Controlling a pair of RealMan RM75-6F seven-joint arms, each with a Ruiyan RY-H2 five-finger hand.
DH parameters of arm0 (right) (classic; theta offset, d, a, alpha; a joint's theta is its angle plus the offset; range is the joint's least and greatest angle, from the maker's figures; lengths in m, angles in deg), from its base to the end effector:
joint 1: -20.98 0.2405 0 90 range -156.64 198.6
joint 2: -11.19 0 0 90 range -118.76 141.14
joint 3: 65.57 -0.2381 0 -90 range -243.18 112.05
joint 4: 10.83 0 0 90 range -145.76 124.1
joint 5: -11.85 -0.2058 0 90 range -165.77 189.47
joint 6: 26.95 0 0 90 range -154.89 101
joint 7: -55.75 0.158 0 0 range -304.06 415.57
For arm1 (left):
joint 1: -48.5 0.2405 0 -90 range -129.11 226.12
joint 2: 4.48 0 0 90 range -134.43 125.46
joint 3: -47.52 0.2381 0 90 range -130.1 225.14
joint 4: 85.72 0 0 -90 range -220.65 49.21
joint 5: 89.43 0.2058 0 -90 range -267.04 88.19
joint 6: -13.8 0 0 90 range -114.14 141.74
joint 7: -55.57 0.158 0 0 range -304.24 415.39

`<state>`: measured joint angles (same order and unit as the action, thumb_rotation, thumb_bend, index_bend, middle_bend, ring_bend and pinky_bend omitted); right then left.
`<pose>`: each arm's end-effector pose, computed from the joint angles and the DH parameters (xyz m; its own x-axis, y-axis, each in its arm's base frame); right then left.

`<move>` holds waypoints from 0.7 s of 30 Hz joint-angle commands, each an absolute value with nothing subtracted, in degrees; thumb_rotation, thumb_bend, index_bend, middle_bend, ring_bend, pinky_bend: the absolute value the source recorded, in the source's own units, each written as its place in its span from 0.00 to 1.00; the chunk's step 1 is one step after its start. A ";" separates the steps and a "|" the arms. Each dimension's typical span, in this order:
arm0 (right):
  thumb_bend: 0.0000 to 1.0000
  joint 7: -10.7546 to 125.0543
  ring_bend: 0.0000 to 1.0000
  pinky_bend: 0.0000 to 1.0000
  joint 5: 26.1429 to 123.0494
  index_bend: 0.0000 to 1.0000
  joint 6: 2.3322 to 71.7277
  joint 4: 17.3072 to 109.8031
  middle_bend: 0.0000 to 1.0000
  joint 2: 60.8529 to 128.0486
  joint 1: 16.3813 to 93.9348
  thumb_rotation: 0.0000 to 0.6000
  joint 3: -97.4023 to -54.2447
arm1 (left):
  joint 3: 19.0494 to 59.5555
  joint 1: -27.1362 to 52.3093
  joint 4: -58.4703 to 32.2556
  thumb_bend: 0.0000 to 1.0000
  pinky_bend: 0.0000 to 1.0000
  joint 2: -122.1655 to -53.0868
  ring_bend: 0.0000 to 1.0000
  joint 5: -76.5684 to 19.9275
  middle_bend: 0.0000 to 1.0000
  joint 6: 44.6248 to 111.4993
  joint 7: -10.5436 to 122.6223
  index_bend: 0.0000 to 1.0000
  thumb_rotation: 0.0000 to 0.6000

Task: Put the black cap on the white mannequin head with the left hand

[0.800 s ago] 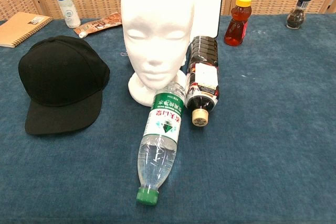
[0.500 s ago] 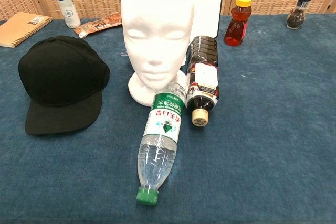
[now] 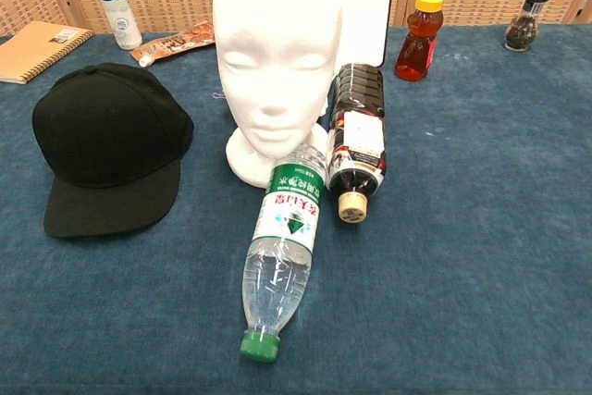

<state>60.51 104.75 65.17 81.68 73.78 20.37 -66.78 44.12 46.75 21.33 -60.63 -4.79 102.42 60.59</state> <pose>-0.2885 -0.1588 0.1684 0.3426 0.0499 0.9382 -0.9375 -0.0462 0.3448 -0.2618 0.1772 0.1848 0.3682 -0.0372 0.9290 0.9291 0.0502 -0.3663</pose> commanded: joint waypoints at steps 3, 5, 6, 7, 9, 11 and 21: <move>0.20 60.37 0.33 0.32 104.96 0.32 65.13 81.83 0.37 73.80 20.51 1.00 -66.80 | 44.32 46.80 21.26 0.24 0.31 -60.51 0.17 -4.58 0.23 102.38 60.47 0.42 1.00; 0.20 60.32 0.33 0.32 104.99 0.32 65.04 81.86 0.37 73.83 20.51 1.00 -66.73 | 44.52 46.73 21.19 0.24 0.31 -60.54 0.17 -4.33 0.23 102.13 60.47 0.42 1.00; 0.20 60.33 0.33 0.32 104.97 0.32 65.08 81.88 0.37 73.84 20.45 1.00 -66.68 | 44.75 46.63 21.16 0.24 0.31 -60.56 0.17 -4.07 0.23 101.81 60.62 0.42 1.00; 0.20 60.35 0.33 0.32 104.95 0.32 65.26 81.87 0.37 73.84 20.32 1.00 -66.65 | 44.97 46.49 21.14 0.24 0.31 -60.58 0.17 -3.72 0.24 101.50 60.93 0.43 1.00; 0.20 60.44 0.33 0.32 104.95 0.32 65.66 81.85 0.37 73.76 20.03 1.00 -66.58 | 45.25 46.28 21.10 0.24 0.33 -60.69 0.17 -2.97 0.25 101.27 61.85 0.45 1.00; 0.20 60.63 0.33 0.32 105.01 0.32 66.13 81.79 0.37 73.64 19.70 1.00 -66.48 | 45.39 46.20 20.82 0.25 0.36 -61.16 0.19 -1.99 0.28 101.64 63.29 0.48 1.00; 0.20 61.86 0.33 0.32 105.20 0.32 67.31 80.88 0.37 73.57 18.80 1.00 -66.19 | 46.22 45.44 18.41 0.24 0.45 -65.60 0.31 1.50 0.42 101.76 67.77 0.52 1.00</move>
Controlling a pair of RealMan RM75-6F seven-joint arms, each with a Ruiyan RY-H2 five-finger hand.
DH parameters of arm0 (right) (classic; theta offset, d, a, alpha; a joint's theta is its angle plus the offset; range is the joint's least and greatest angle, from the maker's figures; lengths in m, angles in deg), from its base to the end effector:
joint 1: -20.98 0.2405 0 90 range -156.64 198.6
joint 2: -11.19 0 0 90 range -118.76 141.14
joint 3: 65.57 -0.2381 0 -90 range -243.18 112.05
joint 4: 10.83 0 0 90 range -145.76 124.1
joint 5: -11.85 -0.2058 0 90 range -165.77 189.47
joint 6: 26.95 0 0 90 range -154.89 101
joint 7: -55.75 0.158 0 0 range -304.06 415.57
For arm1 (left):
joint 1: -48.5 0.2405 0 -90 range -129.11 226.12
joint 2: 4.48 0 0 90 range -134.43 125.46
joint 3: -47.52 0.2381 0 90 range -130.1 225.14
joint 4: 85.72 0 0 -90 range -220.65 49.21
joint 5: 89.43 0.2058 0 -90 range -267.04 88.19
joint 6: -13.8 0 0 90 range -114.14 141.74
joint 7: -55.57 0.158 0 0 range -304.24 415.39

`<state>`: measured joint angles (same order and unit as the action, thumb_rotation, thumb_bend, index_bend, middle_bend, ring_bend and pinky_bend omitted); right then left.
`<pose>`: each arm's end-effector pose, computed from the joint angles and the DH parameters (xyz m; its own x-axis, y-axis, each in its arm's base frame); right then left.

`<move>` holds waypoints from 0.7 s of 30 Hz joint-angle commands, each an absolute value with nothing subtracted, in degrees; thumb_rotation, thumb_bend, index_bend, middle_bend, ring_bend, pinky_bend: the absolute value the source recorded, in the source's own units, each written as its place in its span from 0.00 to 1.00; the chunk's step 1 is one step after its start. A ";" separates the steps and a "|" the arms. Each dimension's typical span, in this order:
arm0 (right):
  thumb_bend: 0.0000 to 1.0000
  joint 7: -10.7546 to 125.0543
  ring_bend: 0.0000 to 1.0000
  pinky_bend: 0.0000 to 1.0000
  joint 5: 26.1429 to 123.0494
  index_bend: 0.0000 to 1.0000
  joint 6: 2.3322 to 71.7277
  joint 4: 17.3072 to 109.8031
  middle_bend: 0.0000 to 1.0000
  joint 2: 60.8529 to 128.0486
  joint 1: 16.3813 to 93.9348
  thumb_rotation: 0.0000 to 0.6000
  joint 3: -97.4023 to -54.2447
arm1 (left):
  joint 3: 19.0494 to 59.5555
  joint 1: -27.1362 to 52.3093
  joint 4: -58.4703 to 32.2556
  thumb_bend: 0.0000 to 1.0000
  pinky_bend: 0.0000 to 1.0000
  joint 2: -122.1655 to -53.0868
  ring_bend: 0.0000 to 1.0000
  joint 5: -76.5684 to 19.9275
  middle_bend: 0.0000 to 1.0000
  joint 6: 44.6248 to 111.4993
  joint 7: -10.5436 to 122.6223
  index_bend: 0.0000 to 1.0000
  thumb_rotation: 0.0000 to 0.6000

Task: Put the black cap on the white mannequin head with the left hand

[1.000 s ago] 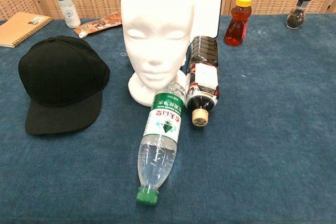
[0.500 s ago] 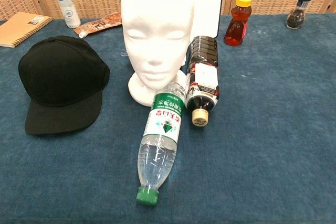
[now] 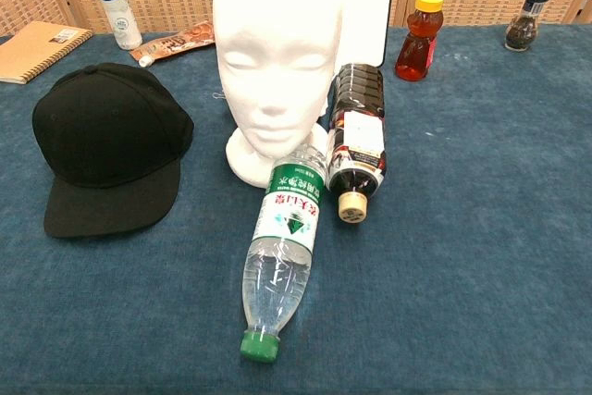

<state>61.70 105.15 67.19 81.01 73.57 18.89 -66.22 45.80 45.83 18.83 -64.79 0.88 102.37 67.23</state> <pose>-0.2921 -0.1490 0.1735 0.3367 0.0647 0.9394 -0.9402 -0.0320 0.3392 -0.2505 0.1758 0.1599 0.4502 -0.0276 0.8925 0.8909 -0.0534 -0.4511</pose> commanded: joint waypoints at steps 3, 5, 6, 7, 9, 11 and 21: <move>0.20 62.29 0.33 0.32 105.30 0.32 67.62 80.57 0.37 73.56 18.63 1.00 -66.18 | 46.65 44.70 18.37 0.21 0.45 -66.67 0.31 1.97 0.42 100.28 68.28 0.53 1.00; 0.20 62.58 0.33 0.32 105.41 0.32 67.93 80.39 0.37 73.54 18.48 1.00 -66.17 | 46.71 44.19 18.29 0.18 0.45 -67.48 0.31 1.91 0.42 99.37 68.76 0.54 1.00; 0.20 62.73 0.33 0.32 105.40 0.32 68.10 80.32 0.37 73.53 18.37 1.00 -66.18 | 46.72 43.94 18.22 0.18 0.45 -67.92 0.31 1.84 0.42 98.93 69.05 0.54 1.00; 0.20 62.90 0.33 0.32 105.37 0.32 68.29 80.21 0.37 73.52 18.26 1.00 -66.20 | 46.71 43.68 18.10 0.17 0.45 -68.43 0.31 1.78 0.42 98.50 69.30 0.55 1.00; 0.20 63.20 0.33 0.32 105.29 0.32 68.61 80.01 0.37 73.49 18.01 1.00 -66.20 | 46.75 43.16 17.81 0.16 0.45 -69.43 0.31 1.44 0.43 97.46 69.97 0.56 1.00; 0.20 63.44 0.33 0.32 105.30 0.32 68.87 79.81 0.37 73.44 17.80 1.00 -66.16 | 46.78 42.64 17.47 0.14 0.47 -70.47 0.31 1.15 0.43 96.49 70.61 0.58 1.00; 0.20 64.01 0.33 0.32 105.26 0.32 69.76 79.43 0.37 73.42 17.24 1.00 -66.36 | 45.57 39.29 13.73 0.14 0.49 -77.94 0.32 -1.28 0.45 91.95 73.79 0.58 1.00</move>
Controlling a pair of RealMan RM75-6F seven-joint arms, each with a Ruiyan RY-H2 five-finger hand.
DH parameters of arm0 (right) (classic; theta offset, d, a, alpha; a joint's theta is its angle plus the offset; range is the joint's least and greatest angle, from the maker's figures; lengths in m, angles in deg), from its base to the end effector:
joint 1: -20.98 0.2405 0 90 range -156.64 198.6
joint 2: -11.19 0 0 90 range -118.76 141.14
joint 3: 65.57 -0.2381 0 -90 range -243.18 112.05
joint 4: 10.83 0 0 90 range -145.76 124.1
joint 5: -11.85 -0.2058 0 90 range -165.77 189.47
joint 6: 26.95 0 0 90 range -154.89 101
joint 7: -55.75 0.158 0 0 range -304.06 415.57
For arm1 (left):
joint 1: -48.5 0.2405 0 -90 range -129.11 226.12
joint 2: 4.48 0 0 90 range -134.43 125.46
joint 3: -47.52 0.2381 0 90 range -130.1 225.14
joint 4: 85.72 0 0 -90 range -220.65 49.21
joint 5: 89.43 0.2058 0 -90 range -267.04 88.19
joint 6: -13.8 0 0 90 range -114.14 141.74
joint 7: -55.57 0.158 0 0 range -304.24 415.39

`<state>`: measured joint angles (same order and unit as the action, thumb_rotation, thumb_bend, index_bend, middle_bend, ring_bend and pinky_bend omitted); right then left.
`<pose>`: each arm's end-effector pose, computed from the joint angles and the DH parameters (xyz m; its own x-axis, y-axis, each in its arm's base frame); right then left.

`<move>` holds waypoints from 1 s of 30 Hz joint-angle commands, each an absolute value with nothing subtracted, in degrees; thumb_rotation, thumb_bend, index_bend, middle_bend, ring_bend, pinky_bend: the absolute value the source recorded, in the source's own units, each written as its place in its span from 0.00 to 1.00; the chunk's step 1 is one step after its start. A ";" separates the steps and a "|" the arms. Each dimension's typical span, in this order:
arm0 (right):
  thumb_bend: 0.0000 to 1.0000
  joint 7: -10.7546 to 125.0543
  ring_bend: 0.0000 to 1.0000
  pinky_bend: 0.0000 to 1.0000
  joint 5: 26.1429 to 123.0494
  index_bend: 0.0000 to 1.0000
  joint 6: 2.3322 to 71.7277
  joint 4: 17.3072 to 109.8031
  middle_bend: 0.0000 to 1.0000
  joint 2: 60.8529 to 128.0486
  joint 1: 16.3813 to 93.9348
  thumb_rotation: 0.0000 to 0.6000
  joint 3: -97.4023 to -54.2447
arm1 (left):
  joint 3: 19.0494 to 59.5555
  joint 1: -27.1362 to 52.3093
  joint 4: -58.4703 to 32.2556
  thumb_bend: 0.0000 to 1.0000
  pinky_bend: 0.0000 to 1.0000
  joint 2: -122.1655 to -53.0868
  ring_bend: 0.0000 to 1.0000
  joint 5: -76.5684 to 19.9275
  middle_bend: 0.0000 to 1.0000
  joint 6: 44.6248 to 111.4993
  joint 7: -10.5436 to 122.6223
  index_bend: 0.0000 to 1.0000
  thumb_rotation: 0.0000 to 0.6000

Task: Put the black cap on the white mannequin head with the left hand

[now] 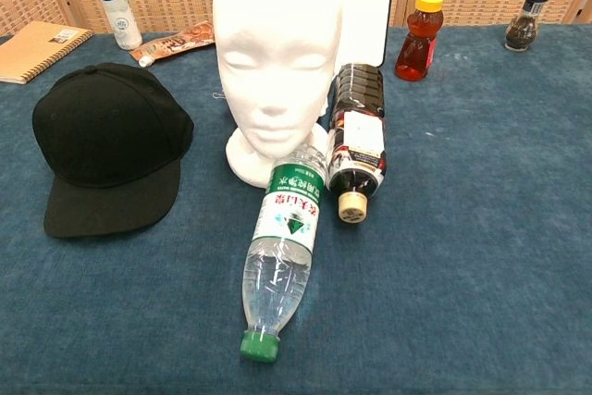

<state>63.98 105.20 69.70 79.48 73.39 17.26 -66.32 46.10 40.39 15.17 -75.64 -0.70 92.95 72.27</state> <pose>-0.2978 -0.1401 0.1828 0.3274 0.0979 0.9398 -0.9437 -0.0151 0.3304 -0.2348 0.1959 0.0883 0.4309 0.1026 0.8966 0.8969 -0.1586 -0.4129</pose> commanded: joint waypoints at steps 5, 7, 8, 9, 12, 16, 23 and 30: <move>0.20 64.18 0.33 0.32 105.13 0.32 69.92 79.25 0.37 73.38 17.06 1.00 -66.43 | 45.12 37.93 11.66 0.15 0.49 -82.67 0.32 -2.64 0.46 90.36 76.73 0.58 1.00; 0.20 64.42 0.33 0.32 105.01 0.32 70.14 79.11 0.37 73.31 16.87 1.00 -66.47 | 44.58 37.46 10.39 0.15 0.49 -84.94 0.32 -3.72 0.46 90.00 77.80 0.58 1.00; 0.20 64.49 0.33 0.32 105.00 0.32 70.17 79.06 0.37 73.30 16.83 1.00 -66.47 | 44.53 37.39 9.82 0.15 0.49 -85.72 0.32 -3.87 0.46 90.11 78.33 0.58 1.00; 0.20 64.54 0.33 0.32 104.98 0.32 70.15 79.02 0.37 73.30 16.80 1.00 -66.46 | 44.57 37.32 9.27 0.15 0.49 -86.46 0.32 -3.98 0.46 90.17 78.93 0.58 1.00; 0.20 64.58 0.33 0.32 104.97 0.32 70.02 78.93 0.37 73.36 16.78 1.00 -66.44 | 44.50 37.15 7.24 0.15 0.51 -89.35 0.34 -4.29 0.49 90.73 80.52 0.59 1.00; 0.20 64.62 0.33 0.32 105.04 0.32 69.86 78.87 0.37 73.35 16.87 1.00 -66.51 | 44.63 36.59 4.91 0.15 0.53 -92.25 0.36 -5.51 0.51 89.75 80.84 0.62 1.00; 0.20 64.71 0.33 0.32 104.55 0.32 70.23 78.80 0.37 73.07 16.55 1.00 -66.81 | 44.74 36.07 1.97 0.15 0.56 -95.85 0.38 -5.96 0.54 90.05 82.60 0.62 1.00; 0.20 64.91 0.33 0.32 104.22 0.32 70.31 78.54 0.37 72.94 16.22 1.00 -66.82 | 44.85 35.66 -0.19 0.17 0.61 -98.87 0.41 -7.04 0.58 89.72 83.62 0.63 1.00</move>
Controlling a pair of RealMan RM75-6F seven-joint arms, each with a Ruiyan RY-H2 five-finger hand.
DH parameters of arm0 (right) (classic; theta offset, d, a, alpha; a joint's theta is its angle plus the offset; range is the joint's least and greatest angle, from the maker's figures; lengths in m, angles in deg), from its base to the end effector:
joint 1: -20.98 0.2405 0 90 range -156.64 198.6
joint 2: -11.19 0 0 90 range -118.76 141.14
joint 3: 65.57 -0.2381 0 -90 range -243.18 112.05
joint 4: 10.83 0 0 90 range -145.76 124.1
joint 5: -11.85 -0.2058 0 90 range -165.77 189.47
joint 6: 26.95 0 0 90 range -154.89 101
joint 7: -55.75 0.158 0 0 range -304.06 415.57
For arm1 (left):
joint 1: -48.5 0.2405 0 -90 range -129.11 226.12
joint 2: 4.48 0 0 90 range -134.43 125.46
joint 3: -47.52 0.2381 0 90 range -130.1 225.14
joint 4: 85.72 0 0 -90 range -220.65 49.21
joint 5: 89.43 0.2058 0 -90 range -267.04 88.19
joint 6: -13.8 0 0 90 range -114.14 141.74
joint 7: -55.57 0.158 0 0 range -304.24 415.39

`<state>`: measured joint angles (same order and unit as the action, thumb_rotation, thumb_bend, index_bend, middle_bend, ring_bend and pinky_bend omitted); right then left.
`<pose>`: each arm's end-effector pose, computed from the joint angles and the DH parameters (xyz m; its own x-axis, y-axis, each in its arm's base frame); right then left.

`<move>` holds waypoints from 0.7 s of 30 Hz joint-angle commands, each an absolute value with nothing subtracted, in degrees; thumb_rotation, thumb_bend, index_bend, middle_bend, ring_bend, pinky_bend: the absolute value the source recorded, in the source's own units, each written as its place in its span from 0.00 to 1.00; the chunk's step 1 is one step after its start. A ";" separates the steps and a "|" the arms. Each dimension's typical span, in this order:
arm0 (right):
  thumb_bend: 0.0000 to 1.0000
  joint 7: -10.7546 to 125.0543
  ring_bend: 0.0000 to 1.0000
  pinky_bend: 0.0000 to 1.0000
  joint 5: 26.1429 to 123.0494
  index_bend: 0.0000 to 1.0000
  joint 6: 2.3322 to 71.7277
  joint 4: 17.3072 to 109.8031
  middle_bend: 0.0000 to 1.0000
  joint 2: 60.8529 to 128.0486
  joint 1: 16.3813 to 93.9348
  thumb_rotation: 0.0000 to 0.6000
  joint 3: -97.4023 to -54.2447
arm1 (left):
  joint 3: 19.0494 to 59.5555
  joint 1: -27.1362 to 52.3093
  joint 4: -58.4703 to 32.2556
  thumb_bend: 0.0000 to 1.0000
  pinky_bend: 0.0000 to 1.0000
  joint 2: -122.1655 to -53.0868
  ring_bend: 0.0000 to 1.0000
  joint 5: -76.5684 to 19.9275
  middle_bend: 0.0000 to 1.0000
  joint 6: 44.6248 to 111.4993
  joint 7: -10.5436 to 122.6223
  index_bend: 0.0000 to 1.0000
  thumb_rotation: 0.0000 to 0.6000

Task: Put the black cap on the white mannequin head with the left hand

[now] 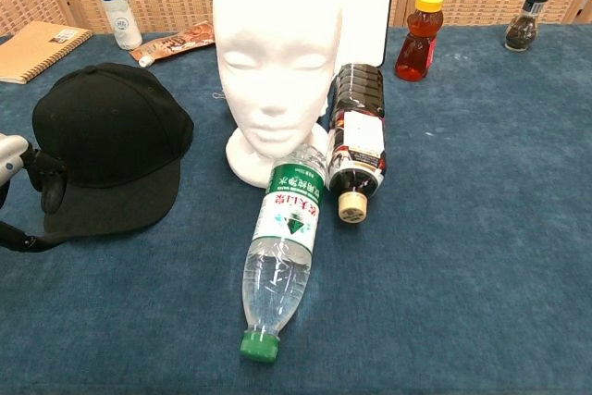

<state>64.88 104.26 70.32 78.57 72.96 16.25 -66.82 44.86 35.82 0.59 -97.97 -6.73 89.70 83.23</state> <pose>-0.3042 -0.1360 0.1902 0.3378 0.1121 0.9345 -0.9408 0.0129 0.3386 -0.2163 0.2158 -0.0109 0.4761 0.1330 0.8693 0.8748 -0.1723 -0.4528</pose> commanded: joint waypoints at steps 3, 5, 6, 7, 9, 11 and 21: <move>0.20 65.04 0.33 0.32 103.98 0.32 70.30 78.45 0.37 72.87 16.11 1.00 -66.89 | 44.81 35.46 -0.80 0.17 0.62 -99.78 0.41 -7.33 0.59 89.65 83.82 0.63 1.00; 0.20 65.18 0.33 0.32 103.79 0.32 70.26 78.27 0.37 72.89 16.02 1.00 -66.91 | 44.81 35.33 -1.36 0.18 0.62 -100.33 0.41 -7.29 0.59 89.83 84.27 0.63 1.00; 0.20 65.28 0.33 0.32 103.78 0.32 70.32 78.22 0.37 72.88 15.96 1.00 -66.92 | 44.83 35.30 -1.77 0.18 0.62 -100.67 0.41 -7.38 0.59 89.90 84.52 0.63 1.00; 0.20 65.35 0.33 0.32 103.73 0.32 70.32 78.15 0.37 72.87 15.92 1.00 -66.92 | 44.84 35.29 -2.00 0.18 0.62 -100.89 0.41 -7.51 0.59 89.91 84.57 0.63 1.00; 0.20 65.48 0.33 0.32 103.62 0.32 70.31 78.02 0.37 72.87 15.83 1.00 -66.93 | 44.81 35.27 -2.53 0.18 0.62 -101.26 0.41 -7.73 0.59 89.98 84.70 0.63 1.00; 0.20 65.64 0.33 0.32 103.44 0.32 70.27 77.85 0.37 72.88 15.75 1.00 -66.97 | 44.73 35.23 -3.14 0.18 0.62 -101.74 0.41 -8.17 0.59 89.92 84.91 0.63 1.00; 0.20 66.13 0.33 0.32 102.92 0.32 70.00 77.21 0.37 73.02 15.60 1.00 -67.15 | 44.30 34.81 -5.36 0.18 0.62 -103.88 0.41 -9.08 0.59 90.25 85.59 0.63 1.00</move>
